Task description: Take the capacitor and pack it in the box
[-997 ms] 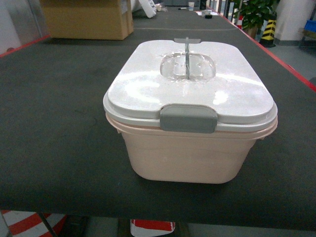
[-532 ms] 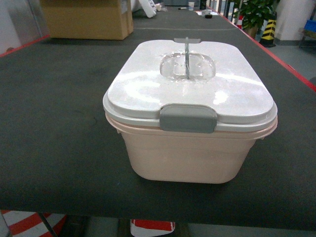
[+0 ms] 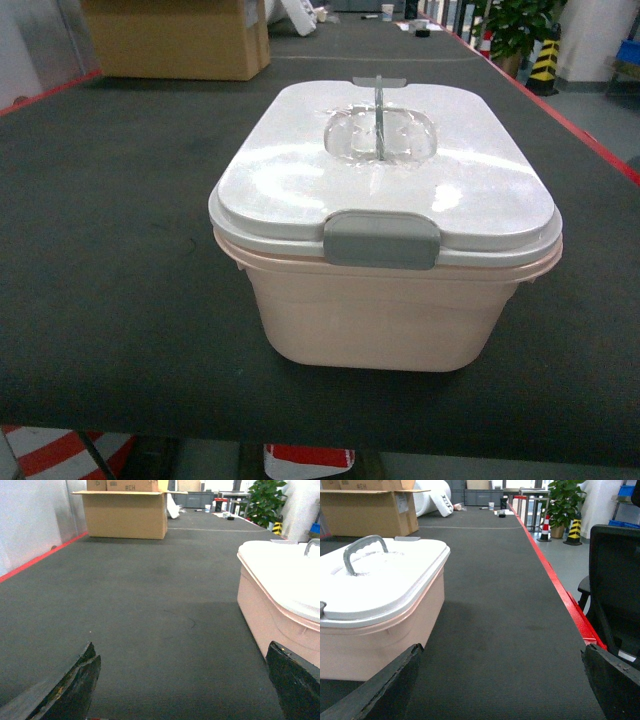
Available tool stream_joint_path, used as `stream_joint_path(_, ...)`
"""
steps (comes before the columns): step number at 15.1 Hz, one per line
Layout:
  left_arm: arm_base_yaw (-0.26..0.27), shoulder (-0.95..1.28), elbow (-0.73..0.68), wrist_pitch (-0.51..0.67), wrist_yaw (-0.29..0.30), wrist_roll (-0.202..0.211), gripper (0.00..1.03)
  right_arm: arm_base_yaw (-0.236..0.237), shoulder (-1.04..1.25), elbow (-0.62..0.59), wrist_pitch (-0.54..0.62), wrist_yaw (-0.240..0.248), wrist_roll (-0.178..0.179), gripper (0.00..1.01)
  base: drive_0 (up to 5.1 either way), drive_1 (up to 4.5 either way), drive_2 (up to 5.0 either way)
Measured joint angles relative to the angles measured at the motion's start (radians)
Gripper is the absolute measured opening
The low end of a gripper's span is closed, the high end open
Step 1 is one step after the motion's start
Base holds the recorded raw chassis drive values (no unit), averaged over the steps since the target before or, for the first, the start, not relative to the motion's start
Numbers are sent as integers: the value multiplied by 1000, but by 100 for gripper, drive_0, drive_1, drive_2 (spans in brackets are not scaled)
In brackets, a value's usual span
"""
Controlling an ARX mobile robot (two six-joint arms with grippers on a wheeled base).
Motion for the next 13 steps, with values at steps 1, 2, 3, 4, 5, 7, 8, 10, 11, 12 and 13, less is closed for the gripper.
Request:
stream_joint_path(1, 0, 0, 0, 0, 0, 0, 98, 0, 0, 0, 0, 0, 0, 98, 0, 0, 0)
stream_joint_path(2, 0, 0, 0, 0, 0, 0, 98, 0, 0, 0, 0, 0, 0, 98, 0, 0, 0)
stream_joint_path(3, 0, 0, 0, 0, 0, 0, 98, 0, 0, 0, 0, 0, 0, 98, 0, 0, 0)
stream_joint_path(4, 0, 0, 0, 0, 0, 0, 98, 0, 0, 0, 0, 0, 0, 98, 0, 0, 0)
stream_joint_path(5, 0, 0, 0, 0, 0, 0, 98, 0, 0, 0, 0, 0, 0, 98, 0, 0, 0)
stream_joint_path(7, 0, 0, 0, 0, 0, 0, 98, 0, 0, 0, 0, 0, 0, 98, 0, 0, 0)
stream_joint_path(8, 0, 0, 0, 0, 0, 0, 98, 0, 0, 0, 0, 0, 0, 98, 0, 0, 0)
stream_joint_path(10, 0, 0, 0, 0, 0, 0, 98, 0, 0, 0, 0, 0, 0, 98, 0, 0, 0)
stream_joint_path(11, 0, 0, 0, 0, 0, 0, 98, 0, 0, 0, 0, 0, 0, 98, 0, 0, 0)
stream_joint_path(12, 0, 0, 0, 0, 0, 0, 98, 0, 0, 0, 0, 0, 0, 98, 0, 0, 0)
stream_joint_path(13, 0, 0, 0, 0, 0, 0, 98, 0, 0, 0, 0, 0, 0, 98, 0, 0, 0)
